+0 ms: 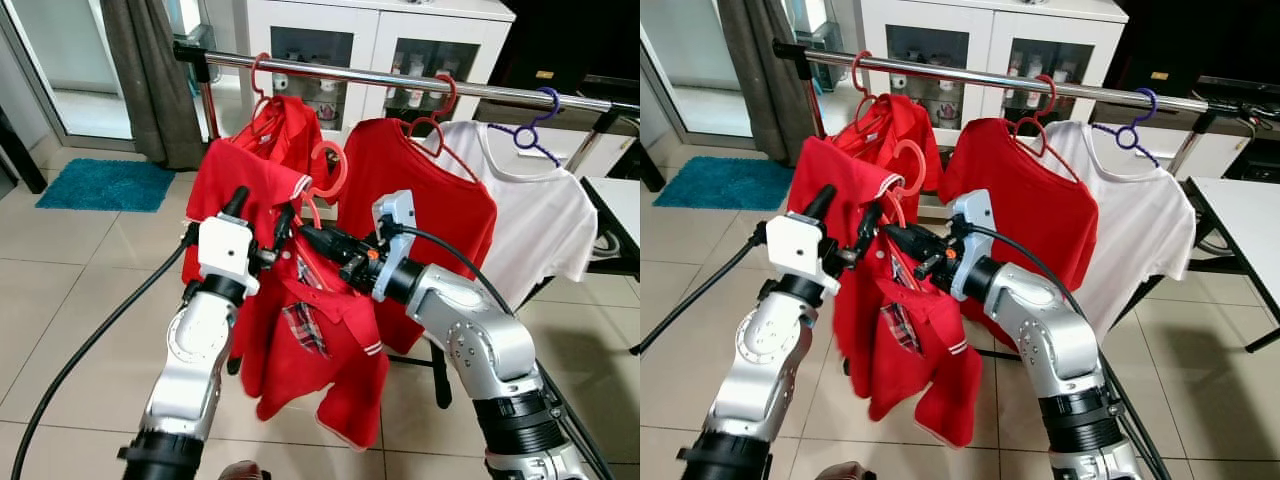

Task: Hang hanger

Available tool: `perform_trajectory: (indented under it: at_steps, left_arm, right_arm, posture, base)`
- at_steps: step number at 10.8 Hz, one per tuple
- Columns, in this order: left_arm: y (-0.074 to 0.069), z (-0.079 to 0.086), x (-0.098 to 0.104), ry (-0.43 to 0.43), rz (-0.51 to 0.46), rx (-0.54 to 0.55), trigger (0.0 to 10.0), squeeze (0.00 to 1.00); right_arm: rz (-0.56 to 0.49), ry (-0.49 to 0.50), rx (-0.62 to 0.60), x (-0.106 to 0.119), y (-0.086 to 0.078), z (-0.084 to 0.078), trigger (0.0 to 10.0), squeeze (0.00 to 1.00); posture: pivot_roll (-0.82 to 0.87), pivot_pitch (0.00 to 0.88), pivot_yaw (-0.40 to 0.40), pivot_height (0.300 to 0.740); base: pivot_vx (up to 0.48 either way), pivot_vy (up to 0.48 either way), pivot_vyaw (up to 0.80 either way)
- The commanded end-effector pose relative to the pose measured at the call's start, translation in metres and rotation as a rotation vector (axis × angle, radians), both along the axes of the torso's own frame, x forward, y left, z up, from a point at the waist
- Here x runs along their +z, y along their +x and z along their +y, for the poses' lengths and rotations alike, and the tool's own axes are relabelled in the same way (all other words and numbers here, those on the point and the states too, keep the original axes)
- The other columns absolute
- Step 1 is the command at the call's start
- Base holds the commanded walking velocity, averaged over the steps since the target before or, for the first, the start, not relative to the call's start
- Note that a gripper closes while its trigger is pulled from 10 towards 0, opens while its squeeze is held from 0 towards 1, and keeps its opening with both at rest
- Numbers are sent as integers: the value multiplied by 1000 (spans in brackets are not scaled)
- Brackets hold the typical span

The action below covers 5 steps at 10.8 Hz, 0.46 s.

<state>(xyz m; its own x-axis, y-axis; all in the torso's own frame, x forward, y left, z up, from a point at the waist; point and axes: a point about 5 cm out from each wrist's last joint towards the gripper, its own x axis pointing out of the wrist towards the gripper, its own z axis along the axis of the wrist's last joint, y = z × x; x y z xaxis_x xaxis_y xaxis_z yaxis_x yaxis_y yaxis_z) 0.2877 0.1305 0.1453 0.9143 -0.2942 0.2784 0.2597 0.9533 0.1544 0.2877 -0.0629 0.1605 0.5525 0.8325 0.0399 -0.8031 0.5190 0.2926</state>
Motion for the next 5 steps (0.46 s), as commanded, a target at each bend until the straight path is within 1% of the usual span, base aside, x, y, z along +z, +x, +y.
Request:
perform_trajectory:
  at_steps: [1, 3, 5]
  left_arm:
    - [2, -1, -9, 6, 57, -23, 0, 0]
    - [6, -2, -12, 28, 82, -78, 0, 0]
    - [11, -1, -10, 36, 80, -83, 0, 0]
  right_arm:
    - [-96, 74, 85, 23, -7, 6, 0, 0]
    - [-96, 89, 110, 25, -10, 8, 0, 0]
    - [-96, 100, 118, 26, -11, 8, 0, 0]
  posture:
    - [52, 0, -23, 740]
    - [53, 0, -22, 740]
    - [52, 0, -18, 740]
  base:
    - [0, 0, 0]
    - [0, 0, 0]
    - [0, 0, 0]
